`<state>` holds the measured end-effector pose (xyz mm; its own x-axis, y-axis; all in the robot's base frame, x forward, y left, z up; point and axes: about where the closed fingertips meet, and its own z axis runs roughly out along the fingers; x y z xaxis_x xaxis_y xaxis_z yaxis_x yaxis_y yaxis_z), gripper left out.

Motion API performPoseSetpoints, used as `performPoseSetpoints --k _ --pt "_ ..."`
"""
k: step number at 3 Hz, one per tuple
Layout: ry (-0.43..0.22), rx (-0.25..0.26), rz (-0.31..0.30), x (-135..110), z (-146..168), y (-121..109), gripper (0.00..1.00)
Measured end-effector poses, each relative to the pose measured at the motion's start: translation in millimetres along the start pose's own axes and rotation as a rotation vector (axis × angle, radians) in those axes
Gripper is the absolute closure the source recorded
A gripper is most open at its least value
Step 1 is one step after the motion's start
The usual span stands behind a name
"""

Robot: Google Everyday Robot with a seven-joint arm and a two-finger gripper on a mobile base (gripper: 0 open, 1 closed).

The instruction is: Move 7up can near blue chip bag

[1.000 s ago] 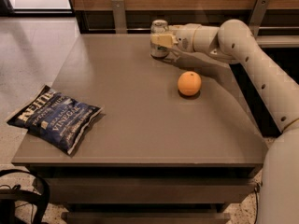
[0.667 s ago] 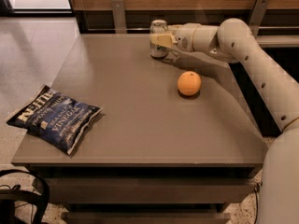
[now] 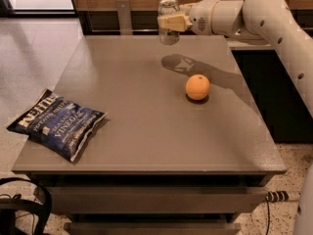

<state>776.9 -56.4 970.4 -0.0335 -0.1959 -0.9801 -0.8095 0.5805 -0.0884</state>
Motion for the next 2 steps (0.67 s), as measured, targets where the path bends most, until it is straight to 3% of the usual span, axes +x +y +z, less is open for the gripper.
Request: performPoseSetpoints --k 1,2 --pt "-0.006 -0.012 -0.031 -37.9 -29.1 37.8 1.00" --pt "-0.017 -0.032 -0.039 -53.6 -50.9 80.8 1.00"
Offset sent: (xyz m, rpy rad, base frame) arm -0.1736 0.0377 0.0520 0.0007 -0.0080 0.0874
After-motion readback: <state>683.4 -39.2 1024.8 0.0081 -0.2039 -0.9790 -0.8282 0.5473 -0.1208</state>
